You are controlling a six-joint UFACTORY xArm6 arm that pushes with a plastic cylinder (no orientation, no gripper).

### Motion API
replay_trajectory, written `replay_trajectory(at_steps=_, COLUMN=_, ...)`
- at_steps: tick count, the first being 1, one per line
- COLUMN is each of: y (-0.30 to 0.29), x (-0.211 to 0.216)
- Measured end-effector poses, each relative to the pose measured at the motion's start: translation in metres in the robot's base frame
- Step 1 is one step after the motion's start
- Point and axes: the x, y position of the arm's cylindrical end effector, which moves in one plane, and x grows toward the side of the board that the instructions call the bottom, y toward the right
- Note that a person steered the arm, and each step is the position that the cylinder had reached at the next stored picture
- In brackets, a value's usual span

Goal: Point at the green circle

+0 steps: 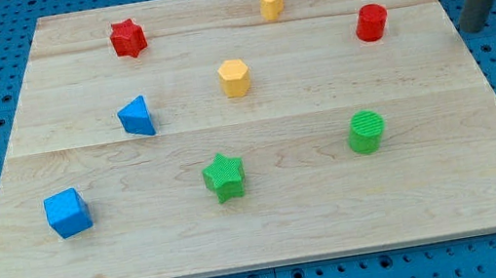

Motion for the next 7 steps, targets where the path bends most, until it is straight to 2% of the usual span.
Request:
replay_trajectory(at_steps=1, y=0.0, x=0.008)
replay_trajectory(at_steps=3, y=0.007, x=0.064)
replay_trajectory(at_steps=4, y=0.007, x=0.065)
replay_trajectory(at_steps=6, y=-0.051, x=0.052)
replay_trajectory(at_steps=7, y=-0.079, x=0.061)
